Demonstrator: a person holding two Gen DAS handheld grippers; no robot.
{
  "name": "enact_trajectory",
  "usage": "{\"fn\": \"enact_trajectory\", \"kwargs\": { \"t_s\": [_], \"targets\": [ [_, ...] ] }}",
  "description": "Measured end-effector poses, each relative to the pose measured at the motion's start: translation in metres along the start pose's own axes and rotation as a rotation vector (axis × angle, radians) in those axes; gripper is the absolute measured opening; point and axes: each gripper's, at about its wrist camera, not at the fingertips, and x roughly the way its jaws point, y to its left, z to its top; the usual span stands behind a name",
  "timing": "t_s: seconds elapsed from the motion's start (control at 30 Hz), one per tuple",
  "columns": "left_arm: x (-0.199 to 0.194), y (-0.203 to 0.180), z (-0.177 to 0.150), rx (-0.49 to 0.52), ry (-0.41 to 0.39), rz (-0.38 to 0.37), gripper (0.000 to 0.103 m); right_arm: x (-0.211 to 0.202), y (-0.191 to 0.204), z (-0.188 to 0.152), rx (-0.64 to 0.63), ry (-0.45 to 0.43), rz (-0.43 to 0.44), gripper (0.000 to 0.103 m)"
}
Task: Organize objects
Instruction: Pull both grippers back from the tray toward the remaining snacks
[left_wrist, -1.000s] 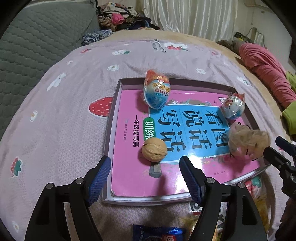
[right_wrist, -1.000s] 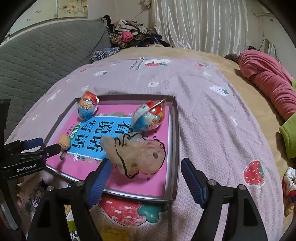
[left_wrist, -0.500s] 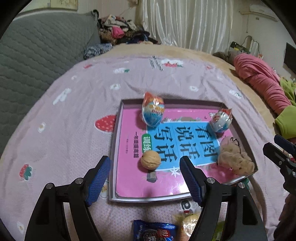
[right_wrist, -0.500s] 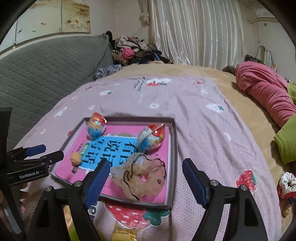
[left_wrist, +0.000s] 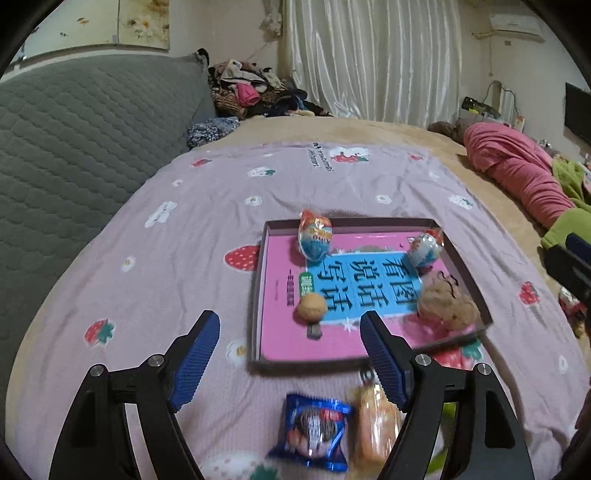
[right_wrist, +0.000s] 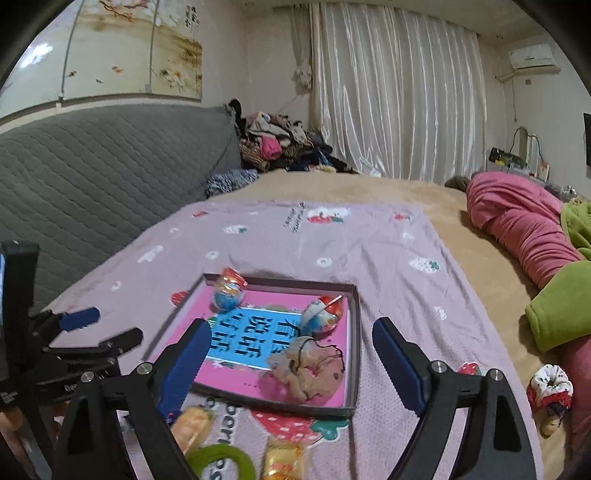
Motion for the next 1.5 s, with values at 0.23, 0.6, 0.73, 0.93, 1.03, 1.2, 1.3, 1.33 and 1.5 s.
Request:
{"fn": "enact_trajectory", "kwargs": {
  "t_s": [0.23,0.6,0.73,0.93,1.03,1.2,1.3,1.33,1.5],
  "targets": [
    [-0.048,0.006,-0.004,0.000,0.000,0.023,0.080,-0.043,0.016,0.001,-0.033,0.019,-0.017,0.091],
    [-0.125,0.016,-0.015,-0.033,-0.057,0.018,0.080,-0.113,0.034,0.000,-0.048,0.012,-0.031,0.093],
    [-0.143,0.016,-0.022,-0.028,-0.055,0.010,0.080,-0.128,0.038,-0.004,-0.052,0.019,-0.035,0.093],
    [-0.158,0.018,-0.037,-0.015,-0.037,0.015,0.080,-0.152,0.044,-0.015,-0.058,0.023,-0.042,0.093],
    [-0.164,0.017,-0.044,-0.003,-0.032,0.019,0.080,-0.159,0.045,-0.021,-0.062,0.029,-0.048,0.093],
    [-0.172,0.016,-0.059,0.008,-0.017,0.017,0.080,-0.167,0.046,-0.027,-0.065,0.038,-0.059,0.093],
    [-0.173,0.016,-0.066,0.011,-0.007,0.021,0.080,-0.168,0.046,-0.032,-0.072,0.052,-0.070,0.093],
    [-0.173,0.016,-0.067,0.011,-0.005,0.020,0.080,-0.168,0.046,-0.035,-0.072,0.058,-0.075,0.093],
    [-0.169,0.016,-0.075,0.014,0.009,0.024,0.080,-0.165,0.044,-0.044,-0.066,0.081,-0.083,0.093]
  ]
}}
